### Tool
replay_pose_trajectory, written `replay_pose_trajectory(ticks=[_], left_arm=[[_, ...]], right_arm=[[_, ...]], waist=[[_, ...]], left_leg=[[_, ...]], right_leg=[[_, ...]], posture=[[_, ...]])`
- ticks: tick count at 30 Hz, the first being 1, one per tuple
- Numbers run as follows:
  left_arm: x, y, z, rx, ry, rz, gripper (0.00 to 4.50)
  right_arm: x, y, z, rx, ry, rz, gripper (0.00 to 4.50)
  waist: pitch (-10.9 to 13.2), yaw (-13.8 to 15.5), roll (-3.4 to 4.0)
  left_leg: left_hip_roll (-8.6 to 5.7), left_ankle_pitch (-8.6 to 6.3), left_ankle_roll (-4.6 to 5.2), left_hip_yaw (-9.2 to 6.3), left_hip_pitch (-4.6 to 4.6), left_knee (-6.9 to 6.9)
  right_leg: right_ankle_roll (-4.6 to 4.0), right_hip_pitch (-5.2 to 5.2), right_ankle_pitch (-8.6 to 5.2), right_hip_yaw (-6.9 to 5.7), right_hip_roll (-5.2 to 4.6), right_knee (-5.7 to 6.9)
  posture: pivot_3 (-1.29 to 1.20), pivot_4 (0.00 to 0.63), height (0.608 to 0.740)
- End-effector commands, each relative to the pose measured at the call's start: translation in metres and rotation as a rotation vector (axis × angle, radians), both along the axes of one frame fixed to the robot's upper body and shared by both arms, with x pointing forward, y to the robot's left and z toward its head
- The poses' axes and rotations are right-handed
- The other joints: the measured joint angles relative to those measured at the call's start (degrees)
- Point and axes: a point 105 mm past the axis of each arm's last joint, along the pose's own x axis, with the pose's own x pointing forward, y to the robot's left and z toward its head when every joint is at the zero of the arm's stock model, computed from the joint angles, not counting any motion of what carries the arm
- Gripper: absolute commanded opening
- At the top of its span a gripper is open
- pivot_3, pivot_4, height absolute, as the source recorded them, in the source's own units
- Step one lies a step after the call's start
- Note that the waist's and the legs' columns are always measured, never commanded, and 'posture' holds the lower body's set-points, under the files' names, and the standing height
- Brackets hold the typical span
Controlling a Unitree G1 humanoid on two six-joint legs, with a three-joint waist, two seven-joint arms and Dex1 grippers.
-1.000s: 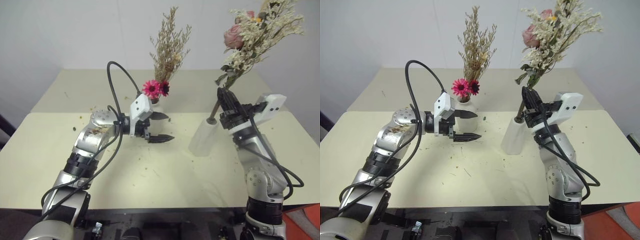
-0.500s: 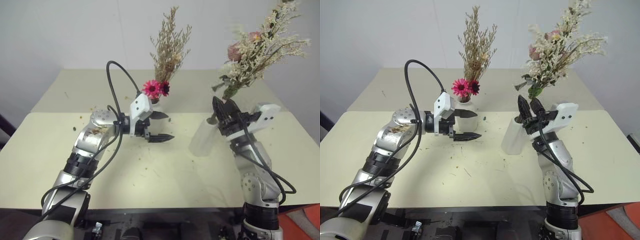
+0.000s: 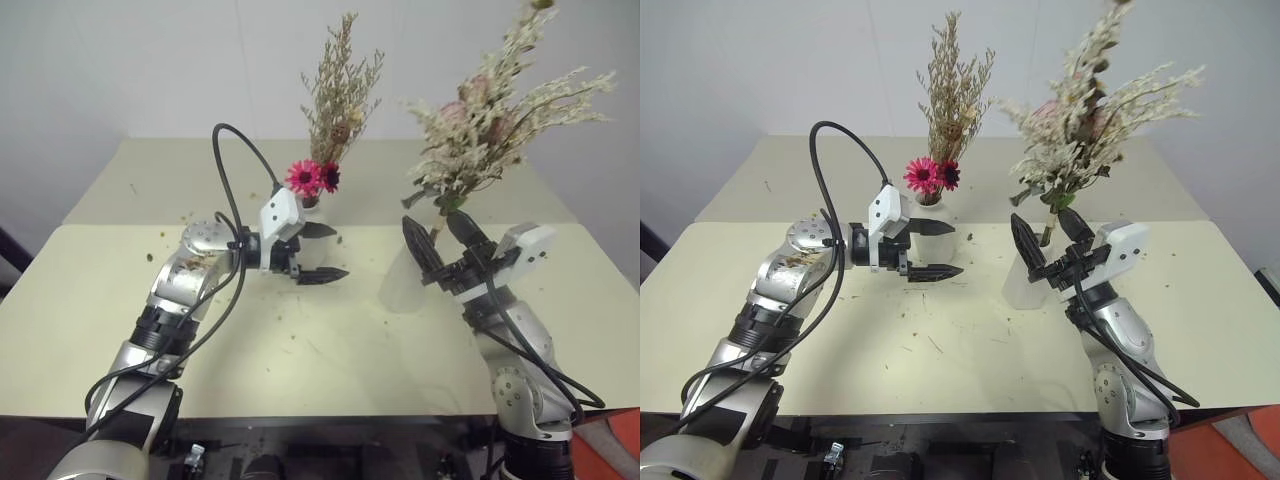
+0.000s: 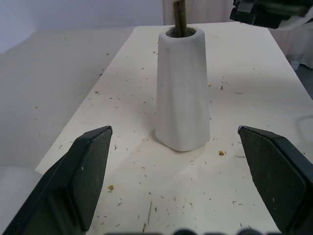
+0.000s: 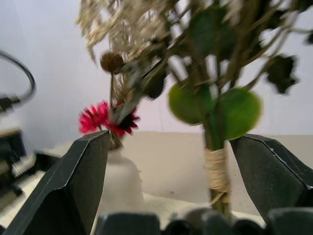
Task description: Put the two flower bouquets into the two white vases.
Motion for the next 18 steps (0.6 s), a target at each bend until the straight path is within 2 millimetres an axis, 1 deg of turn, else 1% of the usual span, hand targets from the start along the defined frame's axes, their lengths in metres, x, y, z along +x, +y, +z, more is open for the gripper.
replay_pose_trajectory(ticks=[1,4,11,15,18], left_arm=[[0.0,-0.001,0.015,-0.015,-0.061,-0.01,4.5],[-0.001,-0.001,0.013,-0.006,-0.062,-0.008,4.5],[-0.003,0.004,0.015,-0.016,-0.064,0.001,4.5],[-0.002,0.018,0.02,-0.039,-0.074,0.034,4.5],[-0.002,0.036,0.028,-0.068,-0.079,0.074,4.5]], right_arm=[[-0.006,-0.003,0.008,-0.088,-0.035,-0.044,4.47],[-0.007,-0.014,0.006,-0.127,-0.02,-0.083,4.47],[-0.035,-0.037,0.005,-0.216,-0.001,-0.059,4.47],[-0.05,-0.056,0.008,-0.28,0.011,-0.061,4.47],[-0.061,-0.07,0.013,-0.342,0.018,-0.056,4.47]], waist=[[0.0,0.0,0.0],[0.0,0.1,0.0],[0.0,0.9,0.0],[0.0,1.0,0.0],[0.0,1.0,0.0]], left_leg=[[0.0,0.0,0.0,0.0,0.01,0.0],[0.0,0.0,0.0,0.0,0.0,0.0],[0.0,0.0,0.0,0.01,-0.02,0.01],[0.0,0.0,0.0,0.02,0.03,0.01],[0.0,0.0,0.0,0.02,0.01,0.01]], right_leg=[[0.0,0.0,0.0,0.0,0.0,0.01],[0.07,0.01,-0.04,0.0,0.0,0.0],[0.12,0.02,-0.08,0.0,-0.01,-0.03],[0.15,0.06,-0.1,0.01,0.0,-0.03],[0.16,0.06,-0.11,0.01,0.0,-0.04]], posture=[[0.0,0.15,0.74],[0.0,0.15,0.74],[0.0,0.15,0.74],[0.0,0.15,0.74],[0.0,0.15,0.74]])
